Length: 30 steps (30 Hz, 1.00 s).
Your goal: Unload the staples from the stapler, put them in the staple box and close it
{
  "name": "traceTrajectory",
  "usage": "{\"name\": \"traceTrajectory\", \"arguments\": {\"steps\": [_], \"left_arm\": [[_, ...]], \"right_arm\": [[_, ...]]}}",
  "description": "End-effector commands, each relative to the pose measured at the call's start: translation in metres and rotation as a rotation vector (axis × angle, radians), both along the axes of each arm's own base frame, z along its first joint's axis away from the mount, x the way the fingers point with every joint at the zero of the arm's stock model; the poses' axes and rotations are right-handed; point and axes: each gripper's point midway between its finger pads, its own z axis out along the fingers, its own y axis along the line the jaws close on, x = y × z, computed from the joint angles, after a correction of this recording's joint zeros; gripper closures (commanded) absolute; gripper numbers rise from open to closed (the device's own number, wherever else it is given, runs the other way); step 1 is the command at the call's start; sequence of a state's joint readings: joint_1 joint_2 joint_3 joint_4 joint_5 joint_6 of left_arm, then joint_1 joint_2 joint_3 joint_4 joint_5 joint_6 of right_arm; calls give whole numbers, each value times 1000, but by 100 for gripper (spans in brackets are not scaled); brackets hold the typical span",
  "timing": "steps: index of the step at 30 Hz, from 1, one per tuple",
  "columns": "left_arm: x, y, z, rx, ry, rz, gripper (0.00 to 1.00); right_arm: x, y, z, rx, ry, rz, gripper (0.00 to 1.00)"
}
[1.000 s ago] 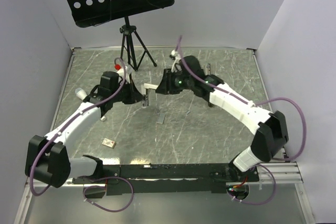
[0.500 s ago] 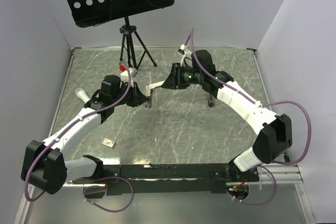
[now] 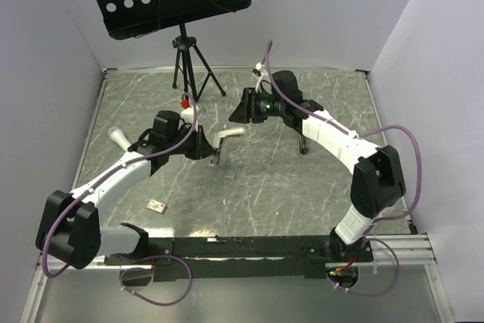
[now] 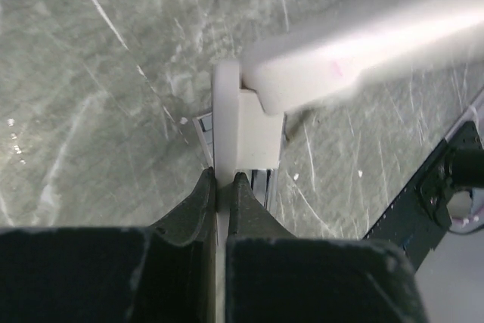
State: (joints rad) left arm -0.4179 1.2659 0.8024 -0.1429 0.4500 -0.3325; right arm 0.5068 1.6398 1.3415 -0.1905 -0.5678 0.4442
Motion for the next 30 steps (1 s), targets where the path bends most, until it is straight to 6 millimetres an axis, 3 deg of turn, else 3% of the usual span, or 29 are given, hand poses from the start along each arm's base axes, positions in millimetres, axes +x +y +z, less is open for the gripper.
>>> {"name": "traceTrajectory", "arguments": {"steps": [1,4,6,10,16,19,23,27,30], "left_arm": [[-6,-18,30,-76,-97,-123,99],[-6,-18,30,-79,-92,-116,99],[-4,-18,30,-76,-83,-107,99],[0,-14,25,-54,-50,-68,99],[2,-12,27,-59,-33,-23,99],[4,-10,26,-49,-2,3,99],[7,-9,25,-35,27,27,99],[10,-6,25,-21,38,46,99],[10,-5,28,-27,33,57,99]], "right_arm": [[32,5,15,61,-92,-55,48],[36,7,5,101,-59,-90,48],[37,10,9,137,-62,-102,47],[37,3,10,117,-72,-141,35],[30,-24,36,69,-153,-236,27],[12,-47,57,44,-185,-297,27],[-14,-58,65,36,-208,-305,27],[-44,-44,59,47,-176,-207,30],[-67,-23,47,47,-135,-110,40]]}}
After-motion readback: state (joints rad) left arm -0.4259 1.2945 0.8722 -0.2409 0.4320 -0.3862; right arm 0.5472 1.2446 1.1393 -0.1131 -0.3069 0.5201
